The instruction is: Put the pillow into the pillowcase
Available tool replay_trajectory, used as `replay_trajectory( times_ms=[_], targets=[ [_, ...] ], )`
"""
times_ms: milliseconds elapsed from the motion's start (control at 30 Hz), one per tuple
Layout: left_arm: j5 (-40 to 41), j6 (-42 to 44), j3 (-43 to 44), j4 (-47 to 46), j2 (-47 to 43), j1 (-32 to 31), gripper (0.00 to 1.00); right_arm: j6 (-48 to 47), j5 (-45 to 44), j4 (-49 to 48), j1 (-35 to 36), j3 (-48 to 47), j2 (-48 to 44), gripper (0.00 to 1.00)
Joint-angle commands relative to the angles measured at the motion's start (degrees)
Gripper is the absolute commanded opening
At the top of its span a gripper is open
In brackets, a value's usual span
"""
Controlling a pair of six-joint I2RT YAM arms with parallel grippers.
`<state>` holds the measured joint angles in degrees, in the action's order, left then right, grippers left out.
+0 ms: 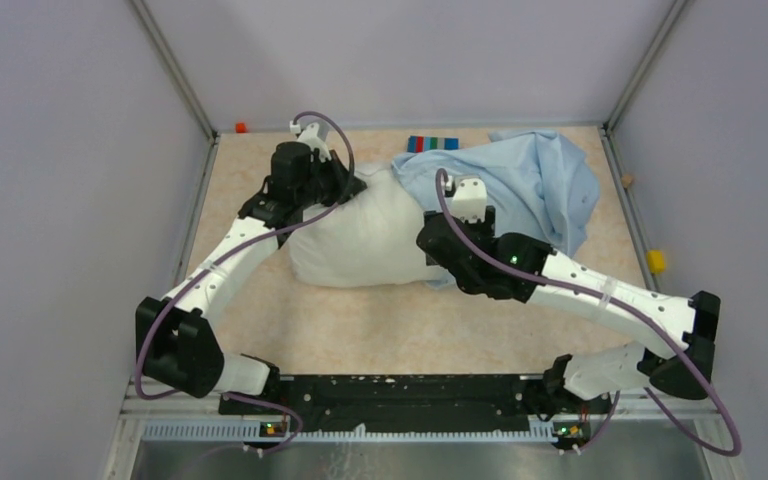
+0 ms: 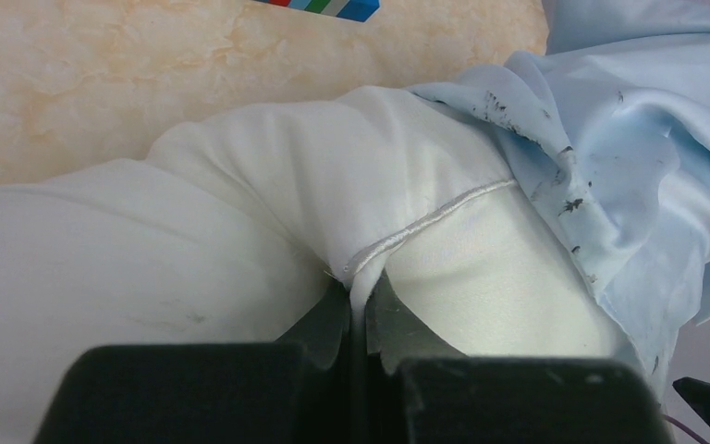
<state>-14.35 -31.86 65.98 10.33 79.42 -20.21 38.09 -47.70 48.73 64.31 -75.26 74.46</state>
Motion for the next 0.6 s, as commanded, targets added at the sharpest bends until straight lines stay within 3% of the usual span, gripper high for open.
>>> replay_trajectory(
  times_ms=[0,267,333,433,467,567],
  targets=[
    [-0.4,0.7,-2.3,5.8,1.5,0.4,0.0,8.1,-4.4,4.8,0.6,-0.2,-1.7,0.69],
    [-0.5,0.9,-2.4,5.9,1.1,0.5,0.0,8.1,-2.6,3.4,-0.3,1.1,-0.5,0.59],
    [-0.4,1.0,-2.5,6.0,0.9,0.5,0.0,6.9,-1.3,3.1,-2.0,0.1,0.7,0.44],
    [-0.4,0.8,-2.7,6.2,0.3,0.5,0.0,3.7,-0.3,2.4,-5.0,-1.7,1.3,0.08],
    [-1.1,0.7,-2.8,6.1,0.0,0.4,0.0,1.7,0.0,1.3,-5.8,-2.7,1.2,0.0],
    [-5.2,-3.2,-3.8,5.0,-1.0,0.0,0.0,-8.1,3.9,-4.8,-6.6,-8.7,3.0,0.0]
  ],
)
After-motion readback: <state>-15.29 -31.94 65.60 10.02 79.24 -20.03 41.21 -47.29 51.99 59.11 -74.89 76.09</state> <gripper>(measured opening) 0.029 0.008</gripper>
